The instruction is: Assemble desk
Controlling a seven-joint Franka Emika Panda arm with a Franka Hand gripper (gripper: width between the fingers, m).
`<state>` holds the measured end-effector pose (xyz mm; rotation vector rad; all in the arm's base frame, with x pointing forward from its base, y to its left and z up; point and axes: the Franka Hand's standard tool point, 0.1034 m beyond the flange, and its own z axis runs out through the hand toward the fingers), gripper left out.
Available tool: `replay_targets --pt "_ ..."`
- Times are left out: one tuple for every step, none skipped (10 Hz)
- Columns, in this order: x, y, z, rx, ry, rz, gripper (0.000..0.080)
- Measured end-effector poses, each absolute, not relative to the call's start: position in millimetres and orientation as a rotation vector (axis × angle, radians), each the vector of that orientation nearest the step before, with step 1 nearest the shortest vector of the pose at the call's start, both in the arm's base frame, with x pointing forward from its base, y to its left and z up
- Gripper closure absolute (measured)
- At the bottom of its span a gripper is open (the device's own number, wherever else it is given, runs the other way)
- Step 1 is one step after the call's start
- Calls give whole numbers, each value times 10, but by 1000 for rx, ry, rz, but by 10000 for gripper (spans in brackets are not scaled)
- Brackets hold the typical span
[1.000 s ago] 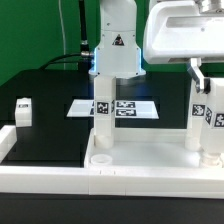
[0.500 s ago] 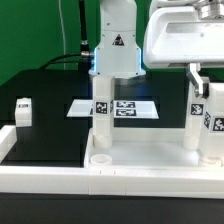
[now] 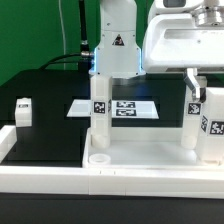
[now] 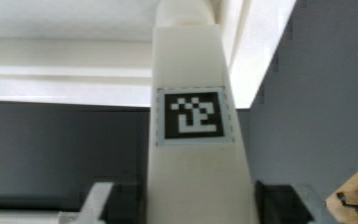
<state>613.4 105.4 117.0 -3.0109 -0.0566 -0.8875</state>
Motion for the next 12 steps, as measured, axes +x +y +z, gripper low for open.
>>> replay_targets --pt "6134 1054 1170 -3011 -57 -887 414" --pt "6134 1054 1170 -3011 -57 -887 414" --pt "6134 1055 1170 -3011 -57 -887 224" --pt "6126 1057 1163 -3013 -57 -878 166" --pt "6129 1047 1173 -3014 -59 -876 166" --pt "6137 1037 1198 -3013 -55 -877 152" --pt "6137 1037 1246 -3013 -54 -860 152" --pt "6137 1061 1349 -3007 -49 -830 152" --pt "6155 1067 1464 -3005 -52 -798 151" --pt "6189 1011 1538 -3008 -52 -774 151" --pt "6186 1009 1511 -3009 -50 -774 151" --pt "6171 1023 1483 -3016 -52 -734 151"
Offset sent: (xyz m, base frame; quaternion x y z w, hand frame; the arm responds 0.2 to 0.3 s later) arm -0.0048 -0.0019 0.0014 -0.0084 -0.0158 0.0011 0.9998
